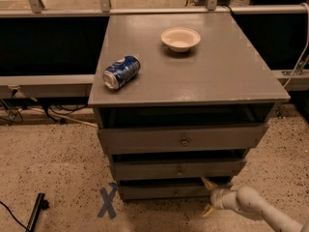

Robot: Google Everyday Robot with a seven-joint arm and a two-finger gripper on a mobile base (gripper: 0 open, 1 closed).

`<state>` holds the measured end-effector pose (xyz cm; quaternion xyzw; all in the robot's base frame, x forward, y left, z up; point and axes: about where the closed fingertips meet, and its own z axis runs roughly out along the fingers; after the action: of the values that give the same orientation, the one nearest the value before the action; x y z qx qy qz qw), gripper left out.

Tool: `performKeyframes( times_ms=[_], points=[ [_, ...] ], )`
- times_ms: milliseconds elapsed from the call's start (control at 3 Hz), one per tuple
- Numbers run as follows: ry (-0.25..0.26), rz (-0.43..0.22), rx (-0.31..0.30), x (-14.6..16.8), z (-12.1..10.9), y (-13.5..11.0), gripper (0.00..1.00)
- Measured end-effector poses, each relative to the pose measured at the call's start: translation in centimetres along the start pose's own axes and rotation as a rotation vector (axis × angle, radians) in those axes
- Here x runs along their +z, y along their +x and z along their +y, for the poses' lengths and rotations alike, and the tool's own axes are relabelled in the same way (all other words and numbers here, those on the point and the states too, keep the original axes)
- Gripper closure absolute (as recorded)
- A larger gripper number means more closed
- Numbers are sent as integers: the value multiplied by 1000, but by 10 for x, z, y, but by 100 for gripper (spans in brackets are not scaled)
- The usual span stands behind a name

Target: Open bottom drawer

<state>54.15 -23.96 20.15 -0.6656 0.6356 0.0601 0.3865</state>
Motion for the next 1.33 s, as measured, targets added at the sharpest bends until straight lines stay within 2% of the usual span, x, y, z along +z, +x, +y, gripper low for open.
performKeyframes(
  times_ms=[667, 1000, 1333],
  points=[
    [-12, 50, -33, 24, -12, 4, 0],
    [-19, 63, -16, 36, -15, 15, 13],
    [-21, 67, 7, 42, -16, 27, 35]
  ],
)
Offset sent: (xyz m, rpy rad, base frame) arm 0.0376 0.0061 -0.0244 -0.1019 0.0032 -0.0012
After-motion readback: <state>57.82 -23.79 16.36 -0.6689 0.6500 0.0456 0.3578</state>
